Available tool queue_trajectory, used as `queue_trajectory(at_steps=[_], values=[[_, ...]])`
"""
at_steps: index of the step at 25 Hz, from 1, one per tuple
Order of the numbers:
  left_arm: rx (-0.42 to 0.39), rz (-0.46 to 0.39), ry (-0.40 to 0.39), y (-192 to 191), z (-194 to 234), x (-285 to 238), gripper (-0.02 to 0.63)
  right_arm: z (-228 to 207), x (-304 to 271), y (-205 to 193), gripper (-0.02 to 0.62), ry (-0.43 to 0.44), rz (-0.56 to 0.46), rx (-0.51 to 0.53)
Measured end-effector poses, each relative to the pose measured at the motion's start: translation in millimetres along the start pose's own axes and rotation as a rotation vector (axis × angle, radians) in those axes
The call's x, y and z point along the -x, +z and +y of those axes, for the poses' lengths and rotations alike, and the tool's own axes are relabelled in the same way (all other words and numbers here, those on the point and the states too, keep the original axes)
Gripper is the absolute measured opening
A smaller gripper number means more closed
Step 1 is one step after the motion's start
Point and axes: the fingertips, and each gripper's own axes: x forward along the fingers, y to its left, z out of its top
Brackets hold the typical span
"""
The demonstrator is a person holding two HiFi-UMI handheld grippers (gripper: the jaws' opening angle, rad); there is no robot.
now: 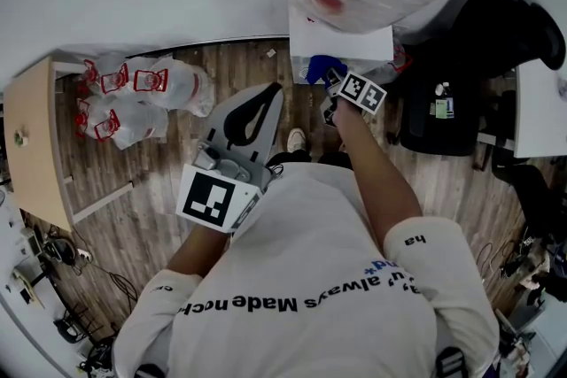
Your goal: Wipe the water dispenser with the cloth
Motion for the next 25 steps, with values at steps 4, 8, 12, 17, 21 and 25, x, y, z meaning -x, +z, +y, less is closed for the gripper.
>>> queue_trajectory(at_steps=[4,8,12,17,21,25], values=[[0.002,0.001,-0.013,0.2,-9.8,-6.8,0.018,-13.1,10.2,10.4,0.074,-0.012,-0.016,-0.008],[-0.002,0.003,-0.023,0.7,-18.0,-14.7,0.018,-24.6,18.3,20.1,0.074,-0.021,-0.029,-0.015],[-0.006,0.006,-0.034,0.3,-26.7,-22.7,0.018,-37.0,27.0,29.8,0.074,-0.032,-0.046,-0.024],[-0.007,0.006,-0.048,1.4,-38.3,-34.6,0.018,-56.1,39.9,44.9,0.074,-0.051,-0.065,-0.031],[-0.01,0.007,-0.059,1.3,-48.1,-43.8,0.018,-72.5,50.3,56.3,0.074,-0.067,-0.078,-0.032],[-0.01,0.009,-0.066,0.4,-57.1,-54.5,0.018,-86.4,57.8,65.8,0.074,-0.079,-0.081,-0.032]])
